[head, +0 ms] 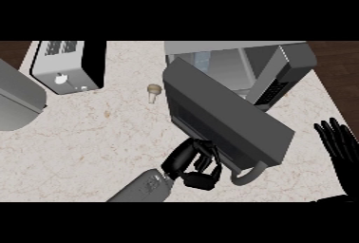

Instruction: Pick up the milk, place it into the microwave and close the microwave

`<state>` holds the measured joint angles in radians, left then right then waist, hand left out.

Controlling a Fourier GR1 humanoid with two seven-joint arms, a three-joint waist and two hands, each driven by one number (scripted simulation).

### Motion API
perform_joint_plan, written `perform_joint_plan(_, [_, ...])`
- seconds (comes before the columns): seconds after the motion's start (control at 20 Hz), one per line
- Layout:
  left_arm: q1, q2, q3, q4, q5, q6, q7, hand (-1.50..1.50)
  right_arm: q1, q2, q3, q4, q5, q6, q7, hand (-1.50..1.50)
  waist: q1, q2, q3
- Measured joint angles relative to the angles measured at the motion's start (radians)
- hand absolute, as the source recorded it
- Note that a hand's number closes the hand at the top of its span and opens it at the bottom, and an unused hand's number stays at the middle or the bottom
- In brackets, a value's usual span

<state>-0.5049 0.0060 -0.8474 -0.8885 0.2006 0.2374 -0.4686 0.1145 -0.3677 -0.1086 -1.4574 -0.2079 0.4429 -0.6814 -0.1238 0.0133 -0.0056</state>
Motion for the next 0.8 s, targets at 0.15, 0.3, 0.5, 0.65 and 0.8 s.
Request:
perform_joint_plan(0.15, [-0.022,0.000,-0.038,-0.002,0.071,0.036,-0.021,1.50,0.001,-0.017,0.010,-0.063,-0.041,0.024,0.044,-1.50,-0.015,0.004,-0.001])
perform_joint_plan(0.3, [-0.043,0.001,-0.063,-0.015,0.142,0.080,-0.032,1.50,0.000,-0.032,0.020,-0.101,-0.073,0.048,0.078,-1.50,-0.036,0.009,-0.001])
perform_joint_plan(0.5, [-0.070,0.000,-0.083,-0.036,0.223,0.157,-0.052,1.50,-0.019,-0.067,0.016,-0.142,-0.100,0.067,0.118,-1.50,-0.053,0.013,-0.002])
perform_joint_plan(0.65, [-0.100,-0.001,-0.072,-0.044,0.282,0.226,-0.058,1.50,-0.025,-0.089,0.014,-0.168,-0.108,0.079,0.134,-1.50,-0.070,0.016,-0.002])
perform_joint_plan(0.8, [-0.129,-0.003,-0.065,-0.041,0.337,0.291,-0.057,1.50,-0.041,-0.117,0.000,-0.182,-0.125,0.091,0.149,-1.50,-0.086,0.020,-0.002])
